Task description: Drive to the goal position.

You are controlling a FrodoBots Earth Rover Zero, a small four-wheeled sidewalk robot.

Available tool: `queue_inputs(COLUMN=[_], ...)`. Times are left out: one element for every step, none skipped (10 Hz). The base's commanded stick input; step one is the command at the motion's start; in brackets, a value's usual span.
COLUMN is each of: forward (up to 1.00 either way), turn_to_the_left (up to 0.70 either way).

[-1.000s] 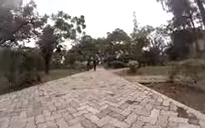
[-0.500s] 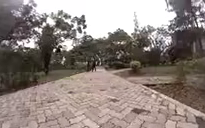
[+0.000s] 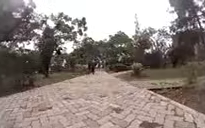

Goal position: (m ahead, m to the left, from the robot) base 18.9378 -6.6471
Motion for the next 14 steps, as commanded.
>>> queue_inputs(forward=[0.70, 0.70, 0.70, 0.70, 0.70, 0.70, 0.70, 0.70, 0.70, 0.70, 0.70, 0.70, 0.70, 0.70], turn_to_the_left=[0.00, 0.00, 0.00, 0.00, 0.00, 0.00, 0.00, 0.00, 0.00, 0.00, 0.00, 0.00, 0.00, 0.00])
